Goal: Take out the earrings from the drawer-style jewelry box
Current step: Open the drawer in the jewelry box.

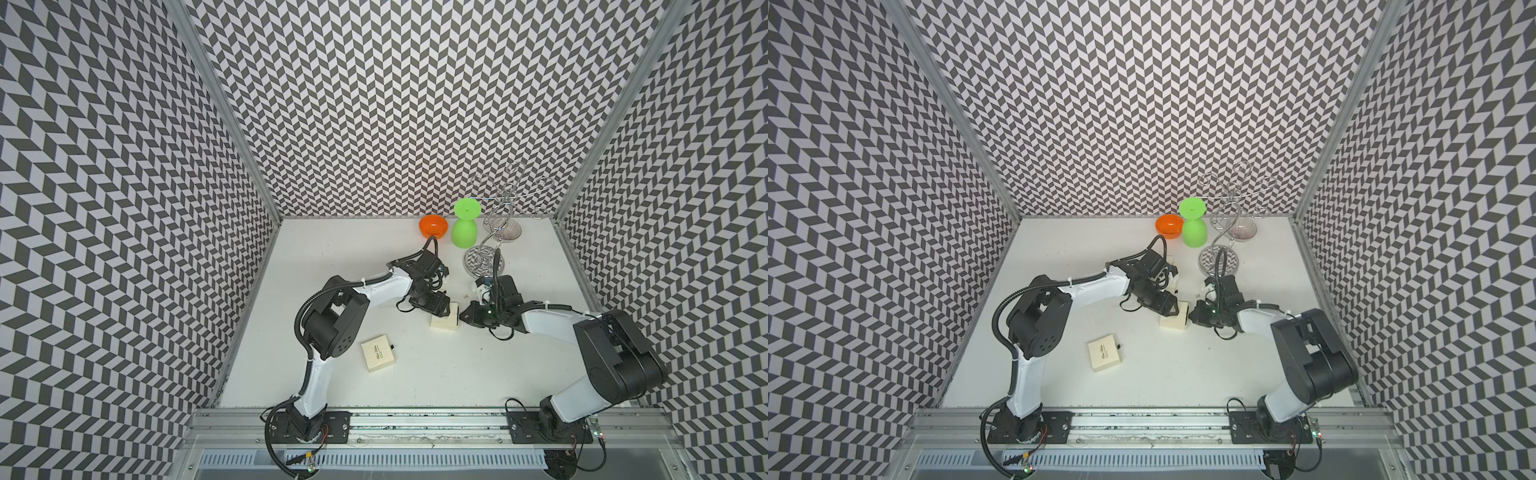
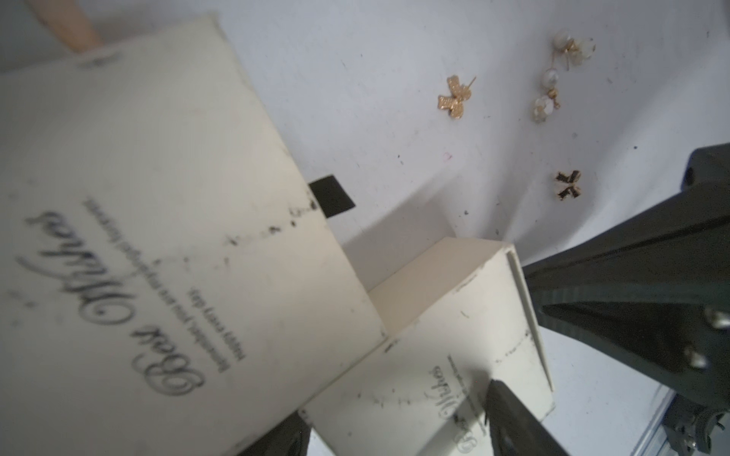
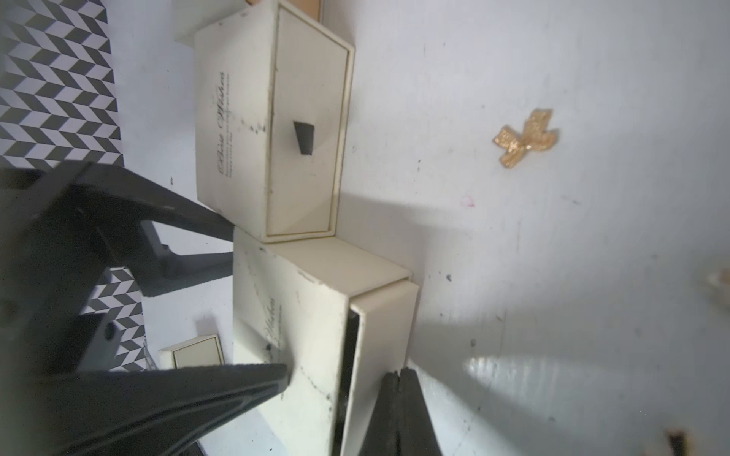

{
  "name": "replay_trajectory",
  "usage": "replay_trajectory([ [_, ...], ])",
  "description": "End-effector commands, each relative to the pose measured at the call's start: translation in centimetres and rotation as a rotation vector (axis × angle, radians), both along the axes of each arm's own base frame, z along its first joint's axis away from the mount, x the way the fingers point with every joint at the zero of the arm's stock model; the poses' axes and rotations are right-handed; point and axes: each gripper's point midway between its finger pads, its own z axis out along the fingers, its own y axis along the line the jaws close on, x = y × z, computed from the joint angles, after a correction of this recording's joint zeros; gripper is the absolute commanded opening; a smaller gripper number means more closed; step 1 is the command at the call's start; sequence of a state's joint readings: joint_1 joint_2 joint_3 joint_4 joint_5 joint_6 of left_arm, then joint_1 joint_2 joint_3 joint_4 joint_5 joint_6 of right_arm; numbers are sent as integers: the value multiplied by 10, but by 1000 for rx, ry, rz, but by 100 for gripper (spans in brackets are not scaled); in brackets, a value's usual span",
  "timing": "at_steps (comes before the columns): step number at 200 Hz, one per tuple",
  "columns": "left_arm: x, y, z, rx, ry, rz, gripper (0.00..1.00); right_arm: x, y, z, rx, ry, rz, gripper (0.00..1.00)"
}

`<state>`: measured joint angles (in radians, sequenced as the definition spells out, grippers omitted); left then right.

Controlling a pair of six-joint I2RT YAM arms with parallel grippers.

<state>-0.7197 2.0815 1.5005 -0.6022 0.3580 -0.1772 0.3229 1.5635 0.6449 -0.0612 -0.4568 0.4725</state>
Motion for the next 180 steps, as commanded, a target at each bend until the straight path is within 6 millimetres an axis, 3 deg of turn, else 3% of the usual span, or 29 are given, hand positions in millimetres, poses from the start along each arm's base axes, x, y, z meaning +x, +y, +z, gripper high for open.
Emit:
replay_trajectory([
  [1, 6, 23, -33, 141, -7, 46, 70, -10, -23, -14, -109, 33, -59, 0],
  [86, 6, 24, -31, 147, -25, 40, 70, -10, -37, 4, -187, -15, -78, 2],
  [120, 2, 18, -27, 134, -39, 13, 71, 8, -27, 40, -153, -116, -56, 21],
  [151, 0, 15, -26, 129, -42, -1, 71, 23, -17, 78, -130, -238, -35, 22],
  [180, 0, 15, -25, 129, -45, -2, 71, 30, -6, 84, -128, -235, -11, 22],
])
